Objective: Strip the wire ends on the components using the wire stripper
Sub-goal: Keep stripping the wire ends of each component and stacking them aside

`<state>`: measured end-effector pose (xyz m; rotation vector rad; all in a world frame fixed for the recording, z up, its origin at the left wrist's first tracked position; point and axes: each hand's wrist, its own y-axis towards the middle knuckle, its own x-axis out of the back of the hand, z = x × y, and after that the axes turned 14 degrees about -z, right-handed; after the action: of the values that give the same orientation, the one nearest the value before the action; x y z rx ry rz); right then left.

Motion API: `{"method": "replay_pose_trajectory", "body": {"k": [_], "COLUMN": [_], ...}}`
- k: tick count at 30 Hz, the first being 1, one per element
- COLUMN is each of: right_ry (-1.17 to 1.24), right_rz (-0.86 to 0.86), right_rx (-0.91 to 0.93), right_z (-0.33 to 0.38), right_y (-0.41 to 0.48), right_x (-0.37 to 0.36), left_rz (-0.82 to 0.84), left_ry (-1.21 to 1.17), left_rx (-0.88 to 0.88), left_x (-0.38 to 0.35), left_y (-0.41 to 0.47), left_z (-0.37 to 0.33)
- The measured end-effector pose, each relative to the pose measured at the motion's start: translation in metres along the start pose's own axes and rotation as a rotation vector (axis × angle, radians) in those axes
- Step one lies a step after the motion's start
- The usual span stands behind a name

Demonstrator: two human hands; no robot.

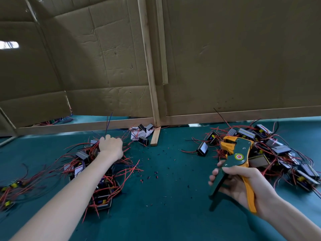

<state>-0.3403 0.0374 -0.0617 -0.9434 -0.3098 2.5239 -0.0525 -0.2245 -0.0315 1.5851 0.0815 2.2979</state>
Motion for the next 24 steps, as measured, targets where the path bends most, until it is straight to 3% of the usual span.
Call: {"method": "replay_pose_trajectory", "body": {"k": [6,10,14,18,20,22,24], "right_ry": [-0.011,-0.007,-0.019,-0.025,-0.026,-0.030,-0.036], "right_rz": [0.024,0.039,0.047,0.044,0.043,0.044,0.050], "right_rx": [0.012,0.007,0.008,0.011,0.016,0.023,0.024], "right_z": [-0.001,-0.001,-0.001,-0.001,-0.001,-0.002,-0.002], "right_y": [0.002,0.002,0.001,0.000,-0.001,-0.001,-0.001], "right_x": [0.000,0.000,0.000,-0.001,-0.001,-0.001,-0.001], "left_rz": [-0.113,-0.026,-0.083,-0.156,-0.346,-0.649,-0.830], "left_ry": [-0.088,-0.556,-1.146,-1.396,-1.363,-1.135,-1.045], "left_rx": [0.068,0.271,0.450,0.431,0.338,0.181,0.073], "left_x": [-0.009,0.008,0.039,0.061,0.068,0.073,0.078], "left_y": [0.003,0.008,0.013,0.012,0.010,0.006,0.003], "left_z": [0.005,0.016,0.023,0.020,0.016,0.011,0.007]}}
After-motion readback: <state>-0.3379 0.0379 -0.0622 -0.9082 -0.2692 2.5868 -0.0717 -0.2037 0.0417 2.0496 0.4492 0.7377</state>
